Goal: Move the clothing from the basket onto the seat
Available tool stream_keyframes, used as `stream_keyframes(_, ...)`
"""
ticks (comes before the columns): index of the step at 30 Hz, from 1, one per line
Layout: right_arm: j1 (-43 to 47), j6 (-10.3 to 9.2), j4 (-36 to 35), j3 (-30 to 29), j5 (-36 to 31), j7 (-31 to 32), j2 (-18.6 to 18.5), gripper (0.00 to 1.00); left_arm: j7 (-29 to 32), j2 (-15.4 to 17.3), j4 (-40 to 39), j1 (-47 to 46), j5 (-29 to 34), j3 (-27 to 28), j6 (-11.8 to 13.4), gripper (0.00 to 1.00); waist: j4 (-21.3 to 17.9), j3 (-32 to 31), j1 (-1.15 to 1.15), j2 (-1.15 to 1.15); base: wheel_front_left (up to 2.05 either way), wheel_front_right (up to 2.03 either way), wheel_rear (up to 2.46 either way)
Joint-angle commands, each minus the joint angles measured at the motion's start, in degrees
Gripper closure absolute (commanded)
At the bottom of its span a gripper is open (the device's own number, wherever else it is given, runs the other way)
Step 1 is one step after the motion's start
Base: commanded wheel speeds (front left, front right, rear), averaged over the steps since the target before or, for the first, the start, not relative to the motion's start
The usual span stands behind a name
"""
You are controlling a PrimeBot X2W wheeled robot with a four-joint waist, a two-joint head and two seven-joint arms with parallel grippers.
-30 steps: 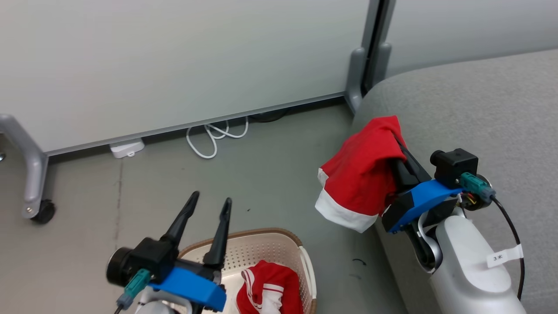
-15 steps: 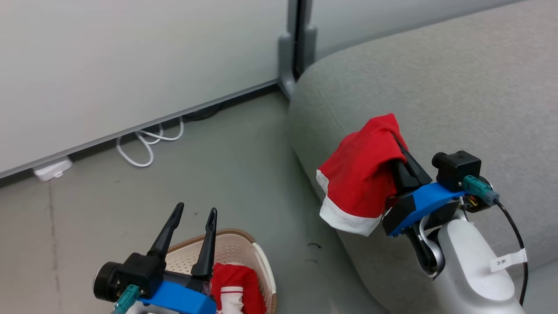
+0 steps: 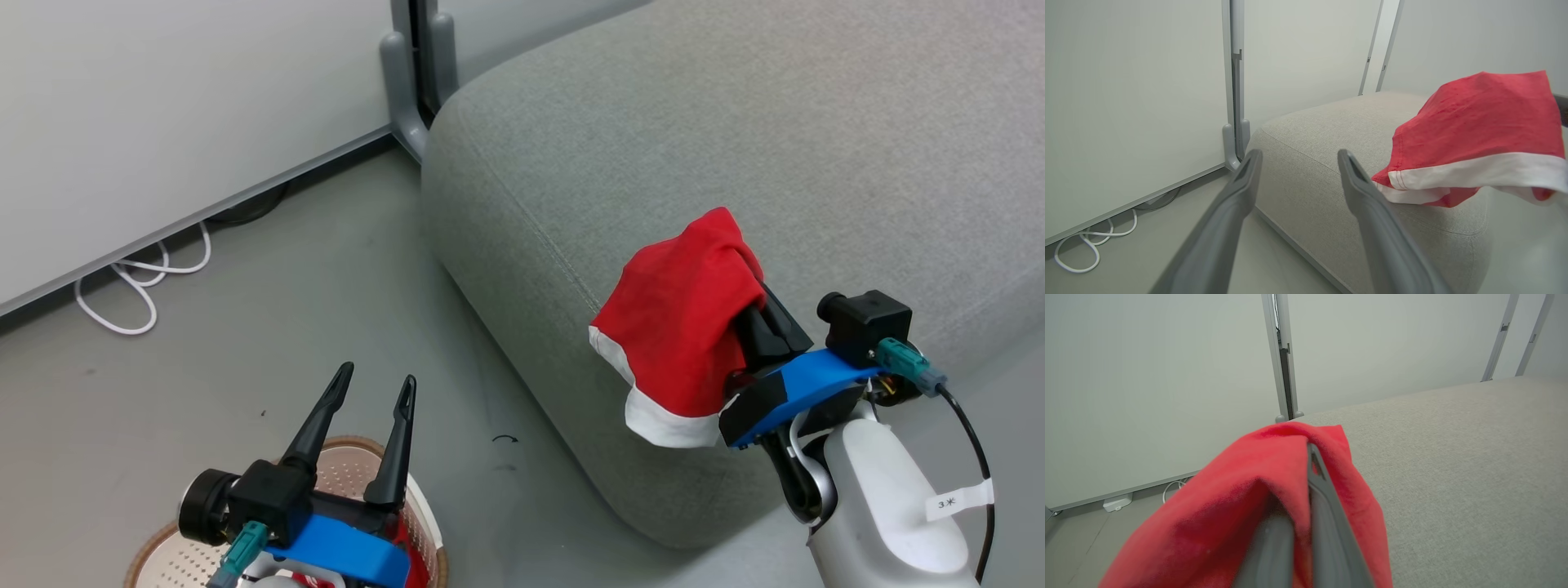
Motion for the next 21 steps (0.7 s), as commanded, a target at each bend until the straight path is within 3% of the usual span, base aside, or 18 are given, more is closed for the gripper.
stream_keyframes(1, 0.3, 0.03, -0.4, 0.1, 0.3, -0.4, -0.1, 1.0, -0.2, 0.2, -0.2, -0.5, 0.4, 0.3, -0.2, 0.0, -0.7, 0.5, 0.0, 0.0, 0.0, 0.0, 0.0)
stream_keyframes(12, -2.6, 0.03, 1.0, -1.7, 1.8, -1.2, -0.1, 1.0, -0.2, 0.2, -0.5, -1.2, 1.2, 0.1, -0.6, 0.0, -0.4, 2.0, 0.0, 0.0, 0.0, 0.0, 0.0)
stream_keyframes(21, -15.1, 0.03, 7.7, -8.0, 4.4, -0.7, -0.1, 1.0, -0.2, 1.3, -3.1, -3.9, 2.2, -0.5, -0.6, 0.0, 2.6, 8.6, 0.0, 0.0, 0.0, 0.0, 0.0)
